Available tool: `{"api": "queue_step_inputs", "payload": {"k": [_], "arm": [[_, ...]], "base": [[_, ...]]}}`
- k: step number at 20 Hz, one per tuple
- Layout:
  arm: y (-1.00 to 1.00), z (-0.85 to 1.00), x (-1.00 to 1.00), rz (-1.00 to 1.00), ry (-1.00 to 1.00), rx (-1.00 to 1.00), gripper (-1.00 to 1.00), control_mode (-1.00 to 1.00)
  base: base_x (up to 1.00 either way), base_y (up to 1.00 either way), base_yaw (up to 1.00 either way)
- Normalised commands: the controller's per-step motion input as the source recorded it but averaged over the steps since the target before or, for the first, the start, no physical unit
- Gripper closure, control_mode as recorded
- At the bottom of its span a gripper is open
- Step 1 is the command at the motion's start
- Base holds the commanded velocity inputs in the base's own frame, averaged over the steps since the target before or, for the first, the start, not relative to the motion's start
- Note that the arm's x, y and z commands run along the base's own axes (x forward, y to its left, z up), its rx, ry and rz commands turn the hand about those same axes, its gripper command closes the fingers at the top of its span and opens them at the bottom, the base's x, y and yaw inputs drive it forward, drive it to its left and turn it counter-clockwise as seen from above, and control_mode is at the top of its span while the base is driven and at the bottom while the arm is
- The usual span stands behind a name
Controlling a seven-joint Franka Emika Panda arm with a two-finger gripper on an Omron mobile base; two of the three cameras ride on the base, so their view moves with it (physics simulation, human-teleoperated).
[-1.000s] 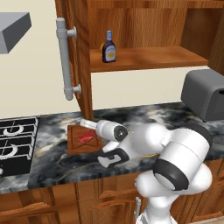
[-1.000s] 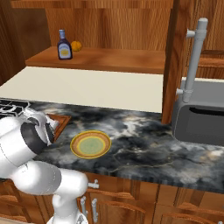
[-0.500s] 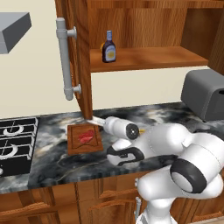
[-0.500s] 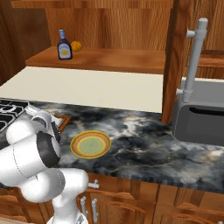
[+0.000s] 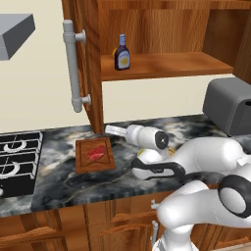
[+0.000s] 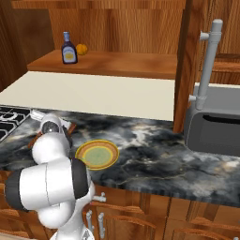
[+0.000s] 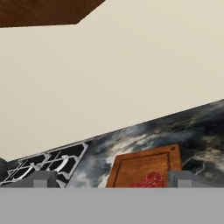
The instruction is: Pick the steak from the plate and place it on the cutting board. Then pick the condiment bottle from the cabinet and place it next to the cutting board.
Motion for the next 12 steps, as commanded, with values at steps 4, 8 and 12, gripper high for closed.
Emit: {"api": "queue_step_inputs", "payload": {"k": [4,8,12], "arm": [[-0.12,0.32,-0.09,0.10,0.00,-0.07,-1.00,-1.00],[-0.14,0.11,-0.07,0.17,-0.02,-0.08,-1.00,-1.00],[-0.19,0.00,-0.16,0.19,-0.04,-0.07,-1.00,-1.00]], "base": [[0.00,0.00,0.00],[0.00,0.00,0.00],[0.00,0.00,0.00]]}}
